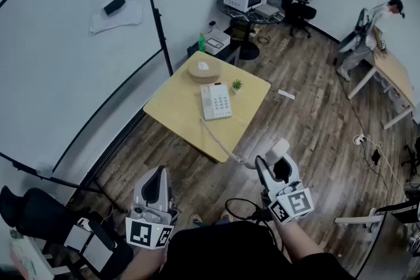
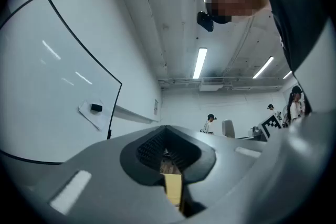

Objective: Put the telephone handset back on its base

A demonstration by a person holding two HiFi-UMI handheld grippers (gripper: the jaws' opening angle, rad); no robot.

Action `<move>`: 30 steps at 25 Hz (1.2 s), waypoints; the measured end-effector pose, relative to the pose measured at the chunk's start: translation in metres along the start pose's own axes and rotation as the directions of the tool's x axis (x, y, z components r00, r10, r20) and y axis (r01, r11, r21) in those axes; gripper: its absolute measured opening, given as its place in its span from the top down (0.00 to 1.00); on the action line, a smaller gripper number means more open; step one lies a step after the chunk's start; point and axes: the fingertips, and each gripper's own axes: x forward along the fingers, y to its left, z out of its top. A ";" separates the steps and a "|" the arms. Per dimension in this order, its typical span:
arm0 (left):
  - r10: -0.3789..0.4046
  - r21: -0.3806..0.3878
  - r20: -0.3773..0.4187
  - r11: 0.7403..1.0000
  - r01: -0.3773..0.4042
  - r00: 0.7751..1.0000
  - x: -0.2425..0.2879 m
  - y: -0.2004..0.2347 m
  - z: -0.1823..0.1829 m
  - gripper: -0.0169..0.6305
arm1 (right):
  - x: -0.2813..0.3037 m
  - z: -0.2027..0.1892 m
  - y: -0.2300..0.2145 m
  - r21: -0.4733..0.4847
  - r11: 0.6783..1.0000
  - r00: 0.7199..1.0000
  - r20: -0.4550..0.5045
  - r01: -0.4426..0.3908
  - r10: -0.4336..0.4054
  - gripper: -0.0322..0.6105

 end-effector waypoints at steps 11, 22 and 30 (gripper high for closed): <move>0.014 -0.004 0.003 1.000 -0.014 1.000 -0.002 0.002 -0.002 0.97 | 0.005 -0.009 0.005 0.041 0.999 0.999 -0.008 -0.031 0.031 0.60; 0.033 0.017 -0.009 0.999 -0.033 0.999 0.001 -0.004 -0.005 0.97 | 0.003 -0.004 -0.004 0.033 0.998 0.998 0.017 -0.055 0.054 0.60; 0.100 0.108 0.002 0.989 -0.099 0.995 0.020 -0.003 -0.007 0.97 | 0.022 -0.007 -0.021 0.035 0.996 0.996 0.035 -0.084 0.083 0.60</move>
